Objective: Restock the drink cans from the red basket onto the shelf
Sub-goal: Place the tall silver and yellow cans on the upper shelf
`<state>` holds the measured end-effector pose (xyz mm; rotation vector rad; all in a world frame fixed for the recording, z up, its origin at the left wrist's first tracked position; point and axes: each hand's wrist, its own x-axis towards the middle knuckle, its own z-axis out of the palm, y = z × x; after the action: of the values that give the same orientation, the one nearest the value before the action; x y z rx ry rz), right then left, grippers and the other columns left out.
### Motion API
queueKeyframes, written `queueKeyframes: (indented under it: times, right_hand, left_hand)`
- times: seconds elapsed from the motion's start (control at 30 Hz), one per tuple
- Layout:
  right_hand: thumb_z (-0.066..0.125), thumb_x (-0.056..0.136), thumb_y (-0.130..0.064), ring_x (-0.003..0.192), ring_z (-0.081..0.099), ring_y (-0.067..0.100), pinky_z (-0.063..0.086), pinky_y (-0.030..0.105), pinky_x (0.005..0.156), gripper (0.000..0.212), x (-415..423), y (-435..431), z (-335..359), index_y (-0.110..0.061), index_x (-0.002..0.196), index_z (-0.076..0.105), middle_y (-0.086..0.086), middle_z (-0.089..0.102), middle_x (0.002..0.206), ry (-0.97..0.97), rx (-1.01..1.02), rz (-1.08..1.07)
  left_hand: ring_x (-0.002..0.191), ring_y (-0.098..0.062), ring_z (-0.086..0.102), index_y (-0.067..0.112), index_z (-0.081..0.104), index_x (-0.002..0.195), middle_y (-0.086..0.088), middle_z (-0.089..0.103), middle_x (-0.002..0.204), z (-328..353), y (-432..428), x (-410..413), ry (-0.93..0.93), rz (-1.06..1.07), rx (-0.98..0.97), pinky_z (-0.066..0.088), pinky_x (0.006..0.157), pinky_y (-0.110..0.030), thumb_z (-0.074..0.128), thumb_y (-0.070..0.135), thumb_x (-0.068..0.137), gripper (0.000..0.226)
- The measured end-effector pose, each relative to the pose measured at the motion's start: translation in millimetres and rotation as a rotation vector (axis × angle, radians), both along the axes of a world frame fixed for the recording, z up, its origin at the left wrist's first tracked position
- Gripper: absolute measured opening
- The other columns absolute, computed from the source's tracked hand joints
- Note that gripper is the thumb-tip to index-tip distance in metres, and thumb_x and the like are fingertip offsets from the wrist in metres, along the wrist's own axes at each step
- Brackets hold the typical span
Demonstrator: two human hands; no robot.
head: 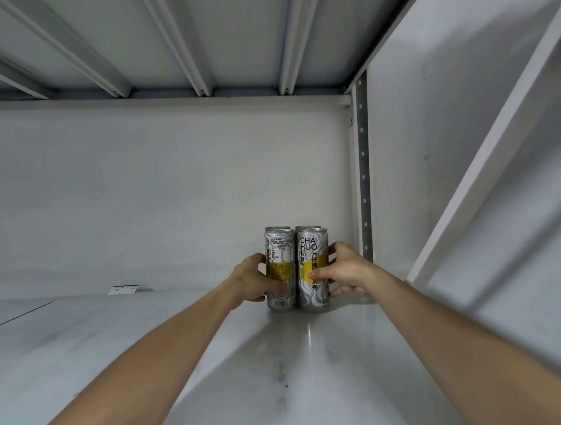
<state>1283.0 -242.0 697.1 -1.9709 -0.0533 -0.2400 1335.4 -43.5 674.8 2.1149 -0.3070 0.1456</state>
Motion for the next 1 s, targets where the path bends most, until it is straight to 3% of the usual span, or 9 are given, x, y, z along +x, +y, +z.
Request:
queueKeyframes:
  times: [0.4, 0.47, 0.57, 0.7, 0.87, 1.0]
  right_hand:
    - [0.082, 0.075, -0.01, 0.112, 0.06, 0.031, 0.056, 0.055, 0.084, 0.058, 15, -5, -6, -0.015, 0.117, 0.043, 0.014, 0.058, 0.124, -0.013, -0.038, -0.003]
    - [0.083, 0.075, -0.016, 0.11, 0.061, 0.03, 0.056, 0.049, 0.08, 0.06, 14, -5, -8, -0.016, 0.12, 0.044, 0.012, 0.059, 0.122, -0.039, -0.088, -0.021]
    - [0.083, 0.074, -0.026, 0.101, 0.065, 0.025, 0.053, 0.034, 0.073, 0.063, 11, -4, -11, -0.016, 0.125, 0.047, 0.01, 0.065, 0.118, -0.12, -0.221, -0.089]
    - [0.081, 0.076, -0.037, 0.103, 0.064, 0.026, 0.053, 0.038, 0.085, 0.067, -1, 0, -14, -0.014, 0.13, 0.047, 0.008, 0.064, 0.119, -0.227, -0.425, -0.207]
    - [0.067, 0.086, -0.046, 0.09, 0.063, 0.029, 0.054, 0.043, 0.078, 0.059, -37, 11, -12, -0.015, 0.129, 0.04, 0.006, 0.063, 0.1, -0.296, -0.7, -0.312]
    - [0.061, 0.089, -0.047, 0.112, 0.055, 0.034, 0.048, 0.048, 0.091, 0.06, -72, 20, -12, -0.016, 0.134, 0.037, 0.011, 0.057, 0.126, -0.387, -0.871, -0.353]
  left_hand:
    - [0.103, -0.026, 0.065, 0.02, 0.053, 0.124, -0.012, 0.066, 0.109, -6, 0, 9, -0.009, 0.003, -0.02, 0.059, 0.082, -0.041, 0.082, 0.02, 0.073, 0.059]
    - [0.099, -0.024, 0.065, 0.02, 0.053, 0.126, -0.01, 0.067, 0.108, -6, -1, 6, -0.05, 0.023, 0.019, 0.059, 0.08, -0.038, 0.081, 0.022, 0.074, 0.059]
    - [0.1, -0.024, 0.063, 0.022, 0.052, 0.132, -0.008, 0.068, 0.112, -6, 0, -3, -0.207, 0.105, 0.246, 0.052, 0.079, -0.032, 0.078, 0.036, 0.077, 0.063]
    - [0.115, -0.029, 0.057, 0.023, 0.043, 0.142, -0.011, 0.06, 0.126, -8, 8, -19, -0.403, 0.2, 0.558, 0.05, 0.09, -0.041, 0.068, 0.057, 0.081, 0.074]
    - [0.126, -0.032, 0.047, 0.02, 0.037, 0.146, -0.01, 0.05, 0.138, -6, 22, -51, -0.559, 0.265, 0.807, 0.045, 0.098, -0.046, 0.054, 0.058, 0.09, 0.07]
    - [0.139, -0.029, 0.034, 0.019, 0.035, 0.146, -0.006, 0.042, 0.149, -5, 32, -85, -0.723, 0.283, 0.926, 0.029, 0.113, -0.047, 0.047, 0.056, 0.093, 0.066]
